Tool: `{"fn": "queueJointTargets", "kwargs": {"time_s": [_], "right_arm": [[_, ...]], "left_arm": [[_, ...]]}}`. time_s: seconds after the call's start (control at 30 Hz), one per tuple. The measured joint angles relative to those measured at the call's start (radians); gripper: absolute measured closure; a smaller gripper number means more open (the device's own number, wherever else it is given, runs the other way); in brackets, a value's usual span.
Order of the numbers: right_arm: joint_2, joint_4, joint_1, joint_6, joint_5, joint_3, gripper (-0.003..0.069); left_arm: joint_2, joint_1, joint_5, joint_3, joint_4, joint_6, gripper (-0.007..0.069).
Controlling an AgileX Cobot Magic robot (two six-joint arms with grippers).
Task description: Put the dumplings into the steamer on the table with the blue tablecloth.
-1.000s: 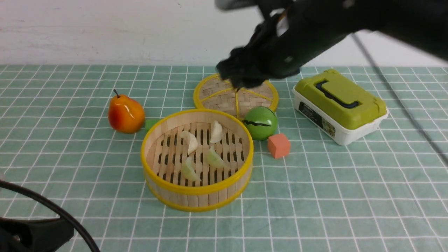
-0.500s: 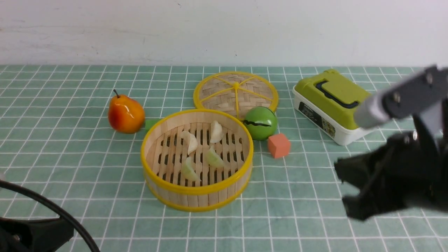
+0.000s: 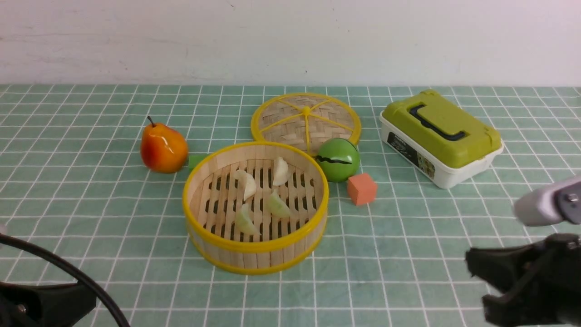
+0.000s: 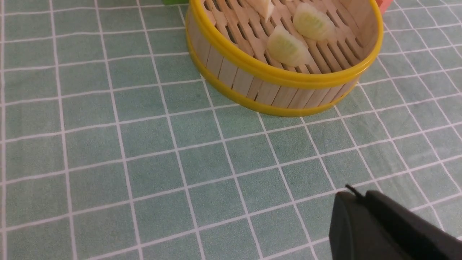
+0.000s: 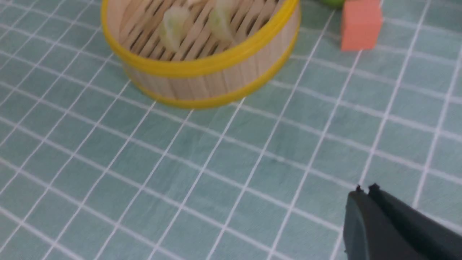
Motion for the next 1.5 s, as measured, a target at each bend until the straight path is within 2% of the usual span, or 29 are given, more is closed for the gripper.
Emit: {"fn": "queueJointTargets", "kwargs": {"time_s": [0.07,0.1,0.17,0.23,0.27,0.4,0.53,0.67,0.93,1.5], "right_arm": [[-0.091,-0.09,-0.044,-0.001,-0.04,0.019,0.0678],[-0.1,-0.09,-0.044,-0.001,-0.04,0.022,0.0678],[-0.242,-0.199,-0.111,-0.001,-0.122,0.079,0.0677],[-0.295,-0.226,-0.146,-0.001,-0.163,0.117,0.0676],[-0.388,-0.24,-0.199,-0.001,-0.219,0.185,0.0675],[-0.556,-0.237,-0.325,-0.001,-0.302,0.337,0.0674],[-0.757,-0.165,-0.46,-0.001,-0.342,0.511,0.0674],[-0.844,-0.067,-0.521,-0.001,-0.215,0.551,0.0674],[-0.849,-0.019,-0.537,-0.001,0.076,0.549,0.0674],[-0.849,0.019,-0.537,-0.001,0.105,0.543,0.0669]], "left_arm": [[0.0,0.0,0.0,0.0,0.0,0.0,0.0594],[0.0,0.0,0.0,0.0,0.0,0.0,0.0594],[0.0,0.0,0.0,0.0,0.0,0.0,0.059],[0.0,0.0,0.0,0.0,0.0,0.0,0.0589],[0.0,0.0,0.0,0.0,0.0,0.0,0.0587],[0.0,0.0,0.0,0.0,0.0,0.0,0.0586],[0.0,0.0,0.0,0.0,0.0,0.0,0.0586],[0.0,0.0,0.0,0.0,0.0,0.0,0.0583],[0.0,0.0,0.011,0.0,-0.001,0.0,0.0571],[0.0,0.0,0.025,0.0,-0.001,0.0,0.0552]]}}
